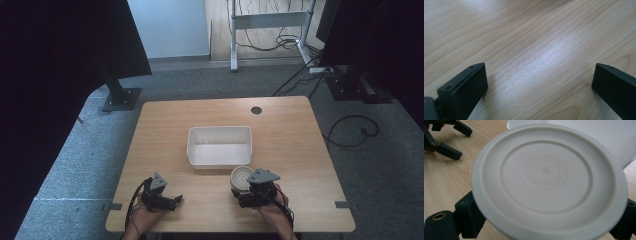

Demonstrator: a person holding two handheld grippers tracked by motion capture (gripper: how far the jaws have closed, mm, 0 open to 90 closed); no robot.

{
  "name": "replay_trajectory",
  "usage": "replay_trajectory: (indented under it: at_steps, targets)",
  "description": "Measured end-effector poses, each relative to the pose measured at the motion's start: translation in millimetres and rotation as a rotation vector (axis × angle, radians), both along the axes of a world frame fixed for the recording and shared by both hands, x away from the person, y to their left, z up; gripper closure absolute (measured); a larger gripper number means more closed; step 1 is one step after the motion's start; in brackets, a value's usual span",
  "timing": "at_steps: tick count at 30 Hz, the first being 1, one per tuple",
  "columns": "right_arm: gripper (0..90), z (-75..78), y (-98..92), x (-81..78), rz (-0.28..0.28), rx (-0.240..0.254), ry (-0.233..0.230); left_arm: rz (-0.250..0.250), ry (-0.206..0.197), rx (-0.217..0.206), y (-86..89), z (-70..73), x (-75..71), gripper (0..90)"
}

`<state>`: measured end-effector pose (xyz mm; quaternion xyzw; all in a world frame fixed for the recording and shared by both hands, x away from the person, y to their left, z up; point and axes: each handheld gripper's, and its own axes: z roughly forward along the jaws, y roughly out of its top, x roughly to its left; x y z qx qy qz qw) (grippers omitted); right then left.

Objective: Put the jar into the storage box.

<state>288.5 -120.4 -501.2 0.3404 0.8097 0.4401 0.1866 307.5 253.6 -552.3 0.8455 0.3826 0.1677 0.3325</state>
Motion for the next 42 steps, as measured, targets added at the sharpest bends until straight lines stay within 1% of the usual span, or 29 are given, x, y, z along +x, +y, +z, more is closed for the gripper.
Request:
replay_trajectory:
  at_steps: [6, 19, 25, 29, 30, 42]
  targets:
    - [9.4, 2.8, 3.7, 7.8, -0.002, 0.008, 0.001, 0.0, -0.001, -0.001, 0.0, -0.1, 0.0, 0.0]
    - [9.4, 7.3, 10.3, 23.4, -0.013, 0.008, -0.005, -0.001, -0.003, -0.004, 0.0, -0.3, 0.1, 0.0]
    - [9.4, 11.9, 15.9, 31.2, -0.018, 0.01, -0.011, -0.001, -0.003, -0.004, 0.0, -0.4, 0.1, 0.0]
    - [9.4, 13.8, 18.8, 37.3, -0.022, 0.004, -0.018, 0.005, -0.004, -0.012, -0.6, -0.7, -0.1, 0.1]
    - [9.4, 14.1, 19.6, 38.3, -0.022, 0.005, -0.011, 0.005, -0.004, -0.012, -0.6, -0.7, -0.1, 0.0]
    - [9.4, 19.5, 31.3, 52.4, -0.028, 0.004, -0.019, 0.004, -0.004, -0.011, -0.5, -0.6, 0.2, 0.0]
